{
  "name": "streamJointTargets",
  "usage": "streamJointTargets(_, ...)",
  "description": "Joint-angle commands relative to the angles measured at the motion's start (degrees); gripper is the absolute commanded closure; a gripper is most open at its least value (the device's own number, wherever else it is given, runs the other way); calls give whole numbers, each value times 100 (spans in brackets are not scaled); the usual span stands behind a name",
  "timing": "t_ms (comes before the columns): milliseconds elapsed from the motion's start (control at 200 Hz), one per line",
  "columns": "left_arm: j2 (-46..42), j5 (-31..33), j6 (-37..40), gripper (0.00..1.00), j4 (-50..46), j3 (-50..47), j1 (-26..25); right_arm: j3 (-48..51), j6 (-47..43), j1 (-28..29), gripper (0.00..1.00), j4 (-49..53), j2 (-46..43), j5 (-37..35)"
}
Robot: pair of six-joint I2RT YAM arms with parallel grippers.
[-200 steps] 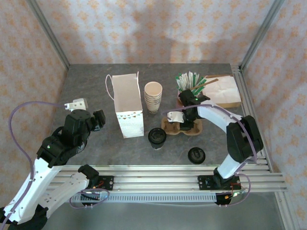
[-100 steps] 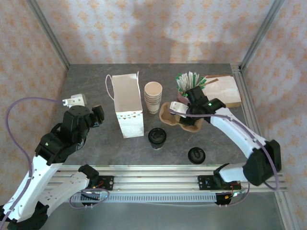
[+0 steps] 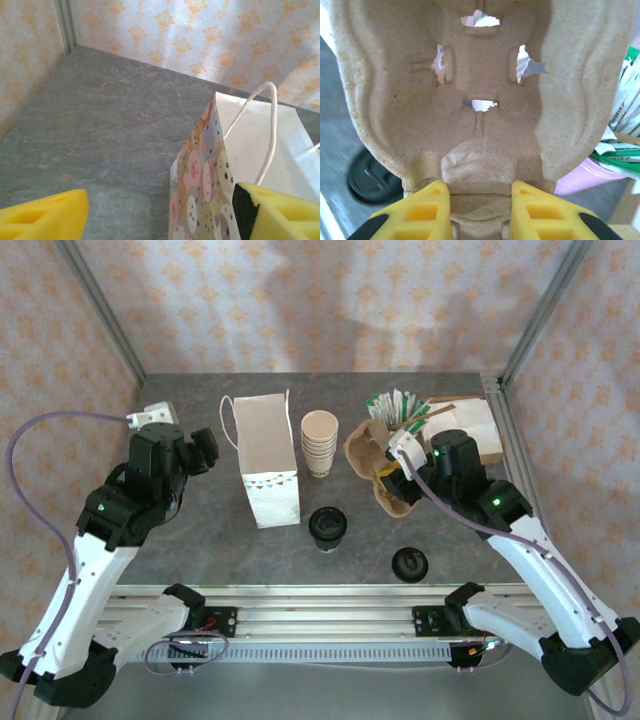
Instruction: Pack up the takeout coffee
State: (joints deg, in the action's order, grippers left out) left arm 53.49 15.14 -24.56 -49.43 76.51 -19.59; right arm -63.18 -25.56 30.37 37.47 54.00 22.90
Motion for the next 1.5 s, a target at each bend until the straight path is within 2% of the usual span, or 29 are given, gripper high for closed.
streamJointTargets(0,144,-809,-208,23,258,307,369,-283,1249,89,76,-786,-100,351)
streamJointTargets(205,174,-1278,-481,22,416,417,924,-602,2311,368,78,-2029,212,721)
streamJointTargets(385,375,-1865,-787,22,469,407,1512,-1322,2717,937,80,-2251,801,355)
streamJointTargets(620,314,-2126,-638,20,748,325,1538,-2276,2989,1989,83,-2239,1620,-233)
streamJointTargets(731,378,-2275,-462,19,850,314,1538,-2251,3369,2383,82,-2947,1833,-586)
streamJointTargets(871,547,-2831,-342,18,1055,332,1540,-2298,3553,2704,84,-3687,2222,-845)
streamJointTargets(991,741,-2974,-228,19,1145,364,1538,-2687,3613,2774,85,-3401,2679,-1352)
streamJointTargets(1096,961,-3238,-66,18,1147,408,1540,-2863,3788,2779,85,-3125,2910,-2044)
streamJointTargets(1221,1148,-3272,78,19,1177,416,1540,-3102,4063,2780,85,-2737,3106,-2781)
streamJointTargets(1391,1297,-3458,33,19,1351,365,1541,-3599,4202,2783,85,-2174,3470,-2780)
streamJointTargets(1496,1381,-3590,93,26,1310,373,1539,-3958,4251,2782,86,-1884,3724,-2757)
